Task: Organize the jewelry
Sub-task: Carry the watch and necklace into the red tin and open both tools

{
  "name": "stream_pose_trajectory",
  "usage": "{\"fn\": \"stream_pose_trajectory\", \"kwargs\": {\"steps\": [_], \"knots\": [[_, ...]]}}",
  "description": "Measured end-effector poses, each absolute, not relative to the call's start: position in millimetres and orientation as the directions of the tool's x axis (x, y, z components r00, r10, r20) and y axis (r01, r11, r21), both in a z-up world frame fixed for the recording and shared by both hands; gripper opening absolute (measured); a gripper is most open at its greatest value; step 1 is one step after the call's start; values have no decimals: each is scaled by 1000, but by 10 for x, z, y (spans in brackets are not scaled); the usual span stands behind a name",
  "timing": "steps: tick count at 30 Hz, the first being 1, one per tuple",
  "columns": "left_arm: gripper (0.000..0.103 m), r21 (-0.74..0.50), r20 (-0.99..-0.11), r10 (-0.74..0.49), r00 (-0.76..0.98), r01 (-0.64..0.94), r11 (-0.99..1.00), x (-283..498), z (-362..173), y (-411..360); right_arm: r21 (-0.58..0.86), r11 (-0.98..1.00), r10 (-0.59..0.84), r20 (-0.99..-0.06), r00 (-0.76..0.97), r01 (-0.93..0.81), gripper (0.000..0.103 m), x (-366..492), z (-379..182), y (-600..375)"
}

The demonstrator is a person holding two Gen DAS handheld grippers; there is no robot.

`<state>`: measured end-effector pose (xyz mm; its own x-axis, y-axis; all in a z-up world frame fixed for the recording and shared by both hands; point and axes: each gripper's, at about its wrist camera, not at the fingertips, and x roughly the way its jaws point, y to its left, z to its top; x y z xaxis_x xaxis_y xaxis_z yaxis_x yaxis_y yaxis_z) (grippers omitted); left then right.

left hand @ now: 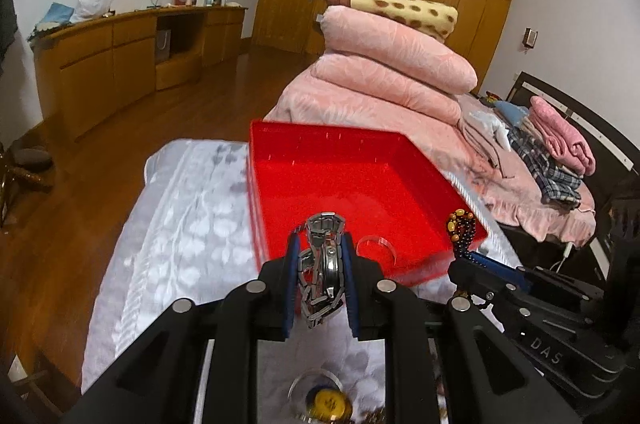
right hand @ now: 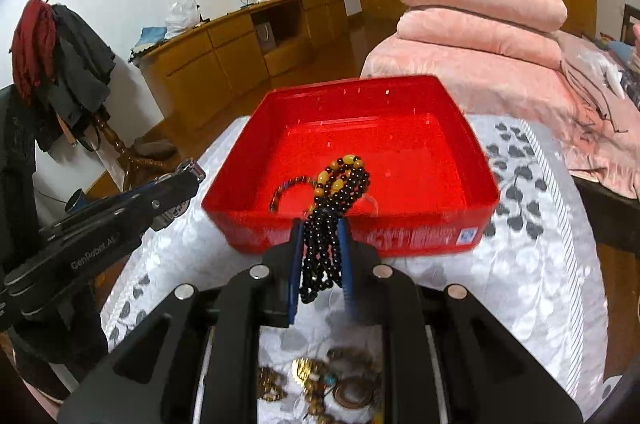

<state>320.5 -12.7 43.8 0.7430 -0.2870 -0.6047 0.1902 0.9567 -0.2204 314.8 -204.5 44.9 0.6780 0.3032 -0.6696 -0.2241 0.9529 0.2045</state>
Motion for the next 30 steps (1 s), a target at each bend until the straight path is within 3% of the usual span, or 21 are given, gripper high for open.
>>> {"fn": "stream_pose_trajectory", "kwargs": {"steps": [7,18,20,22,29,30], "knots": [[20,-220,-607,-276,746,175,960,3595,511,-238,219,956,294,-667,685,-196,16,3504,521,-2165],[20,-200,-676,-240,697,140,970,3985,202,-363,229,958,286,-705,649,-174,18,3878,319,-2206],[25,-191,-686,-226,692,129,973,4004,176,-357,210,964,266,-716,646,-164,29,3896,282,-2206],[38,-192,-682,-225,696,126,973,3988,194,-337,205,967,254,-712,655,-152,40,3889,285,-2215],[52,-195,-636,-221,739,123,973,3714,407,-203,217,967,248,-668,702,-135,49,3703,402,-2329],[57,-188,-633,-217,743,125,974,3657,425,-185,217,967,247,-661,709,-135,50,3641,412,-2344]]}}
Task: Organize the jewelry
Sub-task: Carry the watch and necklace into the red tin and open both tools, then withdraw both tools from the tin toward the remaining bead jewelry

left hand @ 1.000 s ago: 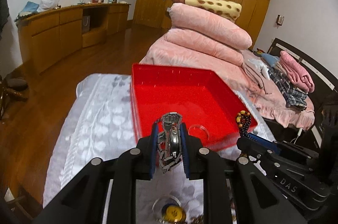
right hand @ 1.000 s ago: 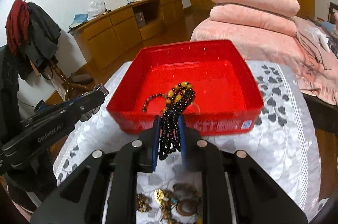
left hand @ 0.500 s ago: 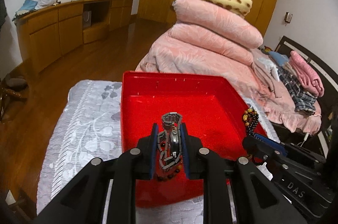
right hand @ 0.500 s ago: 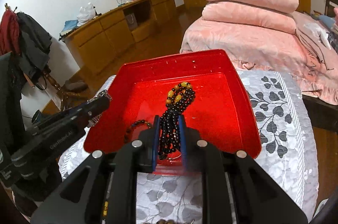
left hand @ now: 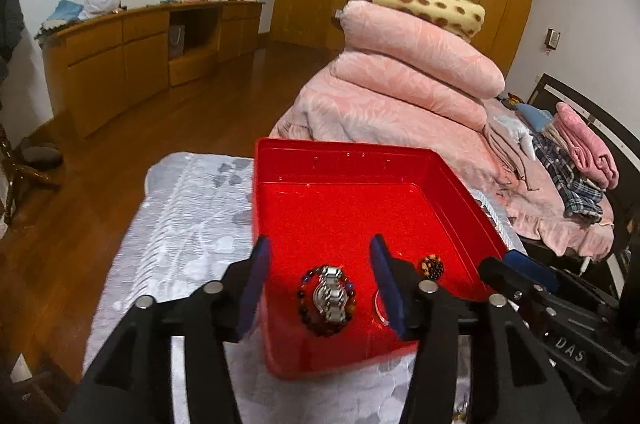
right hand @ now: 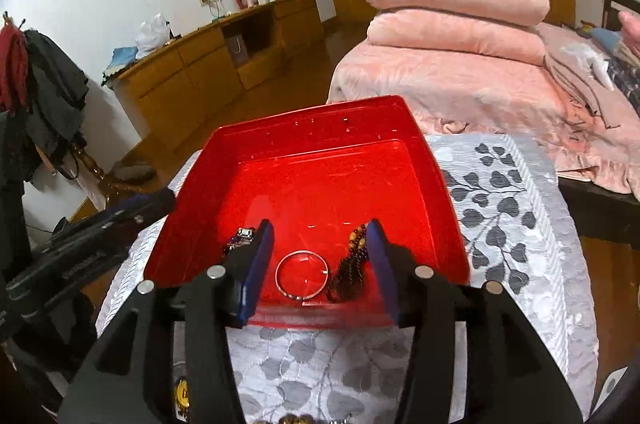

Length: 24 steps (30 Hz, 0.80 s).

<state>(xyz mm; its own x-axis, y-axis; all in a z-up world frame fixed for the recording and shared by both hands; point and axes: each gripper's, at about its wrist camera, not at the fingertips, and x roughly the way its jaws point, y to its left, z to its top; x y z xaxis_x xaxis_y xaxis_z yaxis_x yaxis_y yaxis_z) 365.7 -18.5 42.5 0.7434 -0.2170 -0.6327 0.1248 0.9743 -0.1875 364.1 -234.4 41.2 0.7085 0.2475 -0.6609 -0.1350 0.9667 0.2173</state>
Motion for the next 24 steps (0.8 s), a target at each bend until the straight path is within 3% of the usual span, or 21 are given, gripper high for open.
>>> {"fn": "stream_pose_trajectory", "kwargs": {"steps": [3,10,14,24], "knots": [[74,-176,-625,-208,752,123,977,3480,447,-117,207,970,235,-646,726,-130,58,3452,430,-2374],[87,-137,-611,-184,770,127,982,3007,346,15,179,976,208,-636,743,-120,70,2958,327,-2422],[91,-121,-624,-163,765,111,986,2767,203,60,158,981,190,-647,738,-114,75,2690,204,-2442],[92,-134,-656,-149,740,80,988,2376,-54,112,132,985,170,-702,692,-109,76,2225,-120,-2458]]}}
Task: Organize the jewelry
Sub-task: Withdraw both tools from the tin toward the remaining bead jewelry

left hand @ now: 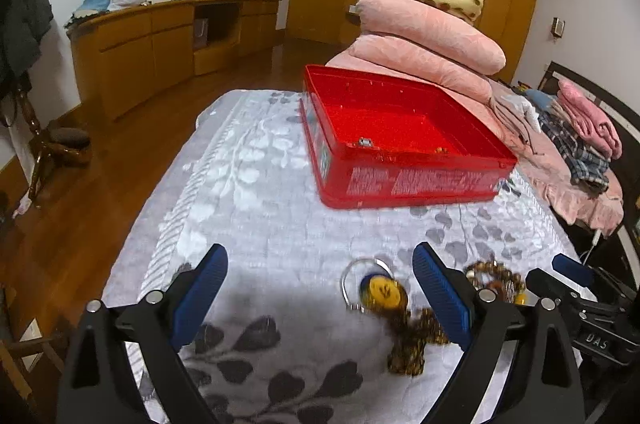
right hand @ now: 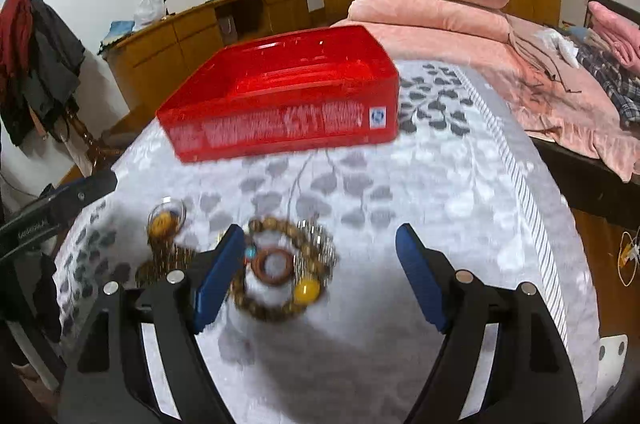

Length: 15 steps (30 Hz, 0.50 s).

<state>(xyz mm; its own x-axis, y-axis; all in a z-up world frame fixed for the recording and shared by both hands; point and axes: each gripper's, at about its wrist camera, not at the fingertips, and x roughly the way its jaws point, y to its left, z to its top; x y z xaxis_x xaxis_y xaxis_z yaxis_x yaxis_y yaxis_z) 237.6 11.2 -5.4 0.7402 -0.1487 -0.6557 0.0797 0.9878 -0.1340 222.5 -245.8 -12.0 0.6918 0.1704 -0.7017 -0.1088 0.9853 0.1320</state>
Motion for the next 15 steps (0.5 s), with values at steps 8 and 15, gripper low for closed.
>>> {"fn": "stream_pose_trajectory", "kwargs": {"steps": [8,15], "knots": [[91,-109,-681,-147,718,99,989,2119,-170,16,123,985,173,-710,682,-122,76,2047,-178,-2425],[82,-119,-709,-177,683,131,984,2084,-246,-129,125,984,176,-708,684,-124,76,2000,-177,-2442]]}}
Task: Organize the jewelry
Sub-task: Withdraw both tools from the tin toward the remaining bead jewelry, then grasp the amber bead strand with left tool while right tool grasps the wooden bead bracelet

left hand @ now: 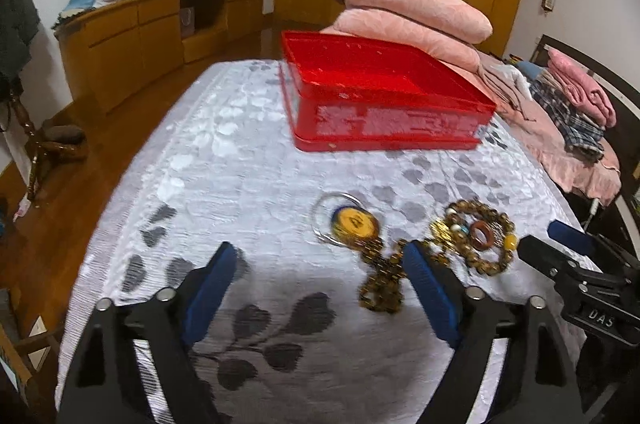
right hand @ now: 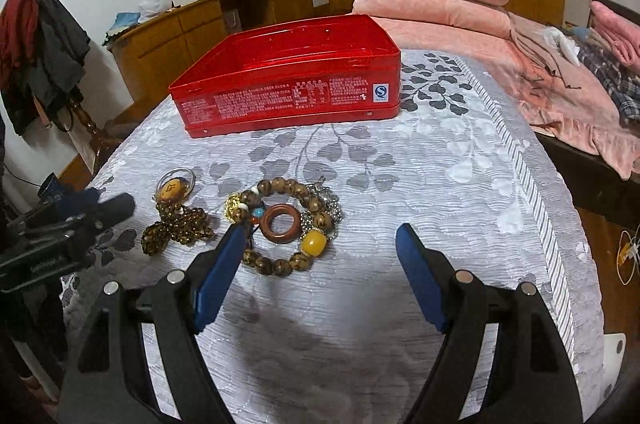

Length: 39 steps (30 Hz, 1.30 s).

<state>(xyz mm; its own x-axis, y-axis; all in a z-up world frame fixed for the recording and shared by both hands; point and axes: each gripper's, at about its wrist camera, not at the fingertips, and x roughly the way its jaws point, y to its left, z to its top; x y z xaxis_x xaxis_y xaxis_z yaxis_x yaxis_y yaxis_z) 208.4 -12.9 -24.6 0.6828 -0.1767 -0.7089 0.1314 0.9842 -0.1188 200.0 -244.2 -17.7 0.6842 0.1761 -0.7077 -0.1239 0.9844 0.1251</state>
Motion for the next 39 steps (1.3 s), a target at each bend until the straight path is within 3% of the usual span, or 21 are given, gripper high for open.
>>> {"fn": "stream_pose_trajectory", "kwargs": {"steps": [2,4,12,27,29,31,33,35,39], "knots": [[79,-117,-718,-189,670,152,981,2083,-277,-193,127,984,176,-706,686,-122,76,1993,-168,-2460],[69,-119,-728,-201,655,169,979,2086,-313,-243,126,985,174,-706,687,-120,76,1986,-166,-2474],[56,-135,-760,-241,603,216,967,2178,-443,-370,133,985,169,-705,689,-106,76,1987,-168,-2529],[52,-158,-773,-297,561,283,946,2224,-467,-532,144,985,170,-719,674,-96,76,2053,-246,-2534],[47,-130,-774,-272,572,276,952,2239,-472,-559,146,985,170,-720,673,-93,76,2055,-252,-2538],[34,-120,-773,-258,580,266,956,2256,-472,-574,147,985,170,-720,673,-92,76,2052,-254,-2540],[32,-123,-768,-256,588,256,959,2262,-466,-557,151,984,172,-720,672,-90,76,2052,-255,-2543],[14,-148,-758,-272,593,250,957,2257,-458,-514,150,984,173,-721,671,-93,76,2054,-259,-2537],[13,-186,-741,-302,599,250,950,2234,-413,-432,148,983,182,-725,664,-108,76,2046,-264,-2497]]}}
